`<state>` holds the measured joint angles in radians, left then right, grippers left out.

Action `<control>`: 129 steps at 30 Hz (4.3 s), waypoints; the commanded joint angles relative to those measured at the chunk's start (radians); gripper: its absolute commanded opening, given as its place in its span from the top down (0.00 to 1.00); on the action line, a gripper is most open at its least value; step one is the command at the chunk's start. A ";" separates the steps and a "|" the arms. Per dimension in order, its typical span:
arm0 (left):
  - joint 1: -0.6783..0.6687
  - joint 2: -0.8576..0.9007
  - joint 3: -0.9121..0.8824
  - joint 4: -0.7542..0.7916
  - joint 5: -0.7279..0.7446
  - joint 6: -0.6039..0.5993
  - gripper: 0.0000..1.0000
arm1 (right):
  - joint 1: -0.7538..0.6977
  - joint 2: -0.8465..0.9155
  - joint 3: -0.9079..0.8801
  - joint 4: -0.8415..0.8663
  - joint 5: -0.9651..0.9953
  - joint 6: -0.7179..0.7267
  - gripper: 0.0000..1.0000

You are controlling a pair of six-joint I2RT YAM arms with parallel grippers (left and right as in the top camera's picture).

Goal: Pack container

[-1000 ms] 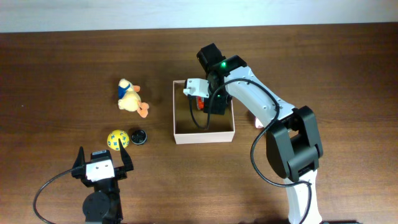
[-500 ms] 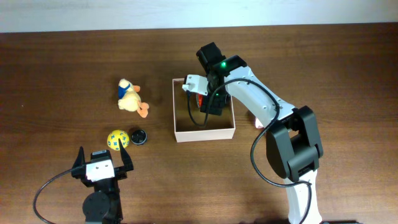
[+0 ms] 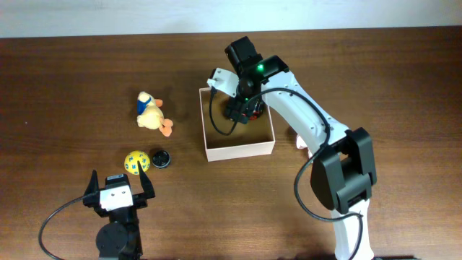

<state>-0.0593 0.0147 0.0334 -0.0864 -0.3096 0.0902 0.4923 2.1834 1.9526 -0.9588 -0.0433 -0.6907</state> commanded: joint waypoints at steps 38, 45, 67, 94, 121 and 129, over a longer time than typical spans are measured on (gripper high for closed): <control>0.005 -0.009 -0.010 0.000 0.011 0.016 0.01 | 0.061 -0.163 -0.233 -0.104 -0.200 0.332 0.96; 0.005 -0.009 -0.010 0.000 0.011 0.016 0.01 | 0.126 -0.163 -0.233 -0.096 -0.200 0.360 0.96; 0.005 -0.009 -0.010 0.000 0.011 0.016 0.01 | 0.158 -0.163 -0.248 -0.056 -0.216 0.530 0.96; 0.005 -0.009 -0.010 0.000 0.011 0.016 0.01 | 0.103 -0.163 -0.248 -0.084 0.000 0.578 0.96; 0.005 -0.009 -0.010 0.000 0.011 0.016 0.01 | 0.026 -0.163 -0.248 -0.308 -0.051 0.648 0.96; 0.005 -0.009 -0.010 0.000 0.011 0.016 0.01 | 0.025 -0.163 -0.248 -0.256 -0.065 0.648 0.96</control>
<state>-0.0593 0.0147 0.0334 -0.0864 -0.3096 0.0902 0.5140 2.0354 1.7107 -1.2209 -0.0830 -0.0521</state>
